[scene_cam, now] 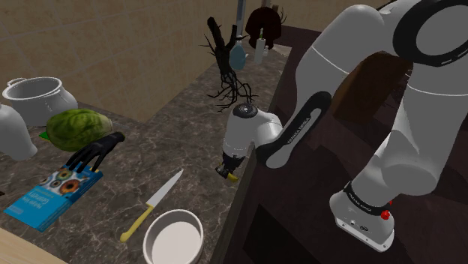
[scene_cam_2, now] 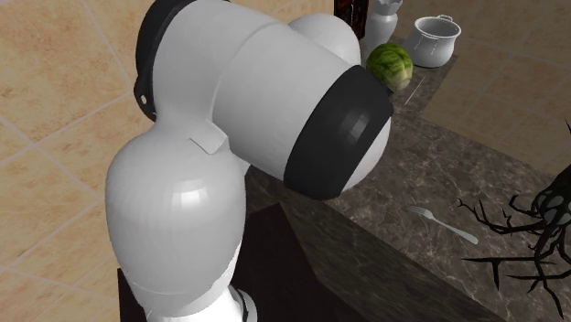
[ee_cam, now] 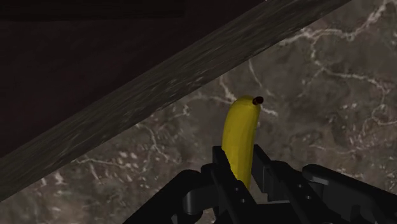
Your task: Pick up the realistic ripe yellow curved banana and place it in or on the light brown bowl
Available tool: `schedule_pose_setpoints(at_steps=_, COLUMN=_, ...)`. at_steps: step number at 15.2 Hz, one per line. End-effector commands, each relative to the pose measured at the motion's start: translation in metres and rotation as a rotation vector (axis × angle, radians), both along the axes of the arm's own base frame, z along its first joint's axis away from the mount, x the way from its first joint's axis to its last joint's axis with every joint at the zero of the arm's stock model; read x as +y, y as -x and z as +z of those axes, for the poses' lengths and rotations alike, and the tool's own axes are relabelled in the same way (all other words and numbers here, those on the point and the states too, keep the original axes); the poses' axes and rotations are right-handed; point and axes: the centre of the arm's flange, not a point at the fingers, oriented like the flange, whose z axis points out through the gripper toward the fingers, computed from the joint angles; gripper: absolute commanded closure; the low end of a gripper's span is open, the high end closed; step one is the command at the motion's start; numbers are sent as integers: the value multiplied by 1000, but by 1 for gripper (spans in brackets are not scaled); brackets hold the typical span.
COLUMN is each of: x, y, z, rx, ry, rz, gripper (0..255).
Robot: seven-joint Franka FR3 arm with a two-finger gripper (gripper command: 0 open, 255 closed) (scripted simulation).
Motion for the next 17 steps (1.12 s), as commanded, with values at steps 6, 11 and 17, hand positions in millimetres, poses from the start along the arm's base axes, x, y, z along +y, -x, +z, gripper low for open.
schedule_pose_setpoints(at_steps=6, x=0, y=0, z=37, rx=1, ry=0, rz=0, gripper=255)
schedule_pose_setpoints(at_steps=11, x=0, y=0, z=63, rx=1, ry=0, rz=0, gripper=255)
schedule_pose_setpoints(at_steps=17, x=0, y=0, z=95, rx=1, ry=0, rz=0, gripper=255)
